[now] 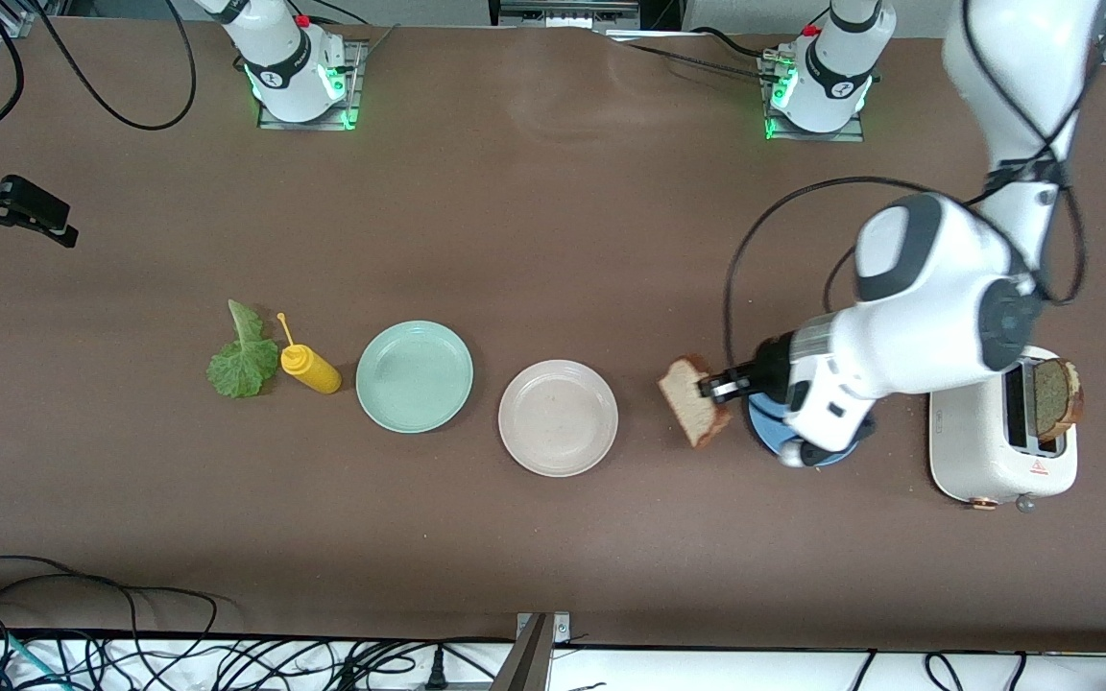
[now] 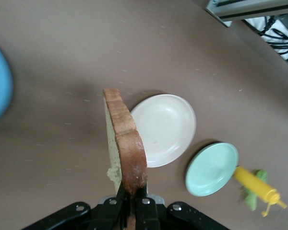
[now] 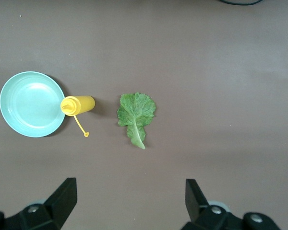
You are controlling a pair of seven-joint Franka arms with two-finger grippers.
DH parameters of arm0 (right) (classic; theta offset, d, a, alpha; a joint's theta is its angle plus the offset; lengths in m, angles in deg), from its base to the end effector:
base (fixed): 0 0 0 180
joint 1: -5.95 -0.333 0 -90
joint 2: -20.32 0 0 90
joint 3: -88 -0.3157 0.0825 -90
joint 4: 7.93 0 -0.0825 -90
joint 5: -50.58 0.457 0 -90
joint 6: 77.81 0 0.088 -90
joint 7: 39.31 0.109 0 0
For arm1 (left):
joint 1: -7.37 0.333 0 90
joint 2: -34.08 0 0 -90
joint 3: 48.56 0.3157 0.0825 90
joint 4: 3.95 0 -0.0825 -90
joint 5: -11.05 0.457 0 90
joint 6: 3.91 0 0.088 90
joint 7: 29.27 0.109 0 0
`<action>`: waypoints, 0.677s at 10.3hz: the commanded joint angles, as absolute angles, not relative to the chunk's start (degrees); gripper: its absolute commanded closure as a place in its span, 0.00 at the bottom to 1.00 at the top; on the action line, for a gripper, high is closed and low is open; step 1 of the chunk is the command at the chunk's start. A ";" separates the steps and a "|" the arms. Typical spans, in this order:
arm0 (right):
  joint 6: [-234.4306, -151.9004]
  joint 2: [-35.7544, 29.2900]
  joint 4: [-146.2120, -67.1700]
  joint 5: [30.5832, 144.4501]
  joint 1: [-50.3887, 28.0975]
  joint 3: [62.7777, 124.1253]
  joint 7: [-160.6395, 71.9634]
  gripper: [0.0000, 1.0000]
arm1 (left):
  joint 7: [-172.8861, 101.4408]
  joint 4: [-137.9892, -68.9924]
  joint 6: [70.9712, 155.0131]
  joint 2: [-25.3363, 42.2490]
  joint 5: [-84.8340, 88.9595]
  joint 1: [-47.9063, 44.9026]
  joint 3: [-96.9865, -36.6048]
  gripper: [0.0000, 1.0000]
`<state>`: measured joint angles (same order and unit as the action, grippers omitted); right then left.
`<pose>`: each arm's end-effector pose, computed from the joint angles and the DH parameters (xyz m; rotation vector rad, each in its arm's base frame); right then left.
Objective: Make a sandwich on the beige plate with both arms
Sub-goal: 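Lift the bread slice out and carry it to the beige plate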
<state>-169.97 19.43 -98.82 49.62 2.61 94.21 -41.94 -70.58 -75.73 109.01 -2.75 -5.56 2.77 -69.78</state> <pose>0.6346 -0.0331 0.6073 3.1228 -0.0056 0.0091 0.7499 -0.3060 0.3987 2.5949 0.5966 -0.2373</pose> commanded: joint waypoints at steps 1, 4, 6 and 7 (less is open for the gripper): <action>-168.95 19.70 -98.20 48.83 2.44 94.33 -41.94 0.00 | -76.71 -74.97 117.08 -6.95 -7.58 -3.76 -69.39 1.00; -168.95 19.70 -98.28 48.91 2.52 94.59 -42.03 0.00 | -81.21 -75.32 128.68 -9.94 -7.32 -9.31 -69.21 1.00; -168.95 19.70 -98.20 48.91 2.44 94.59 -42.03 0.00 | -81.57 -75.32 130.73 -12.14 -6.88 -10.29 -69.12 1.00; -168.95 19.70 -98.28 48.91 2.52 94.59 -41.94 0.00 | -81.57 -75.32 132.48 -13.11 -6.79 -10.47 -69.04 1.00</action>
<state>-169.81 19.43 -98.79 49.62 2.65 94.41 -41.94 -81.65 -75.99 130.66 -11.92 -5.61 -10.03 -69.66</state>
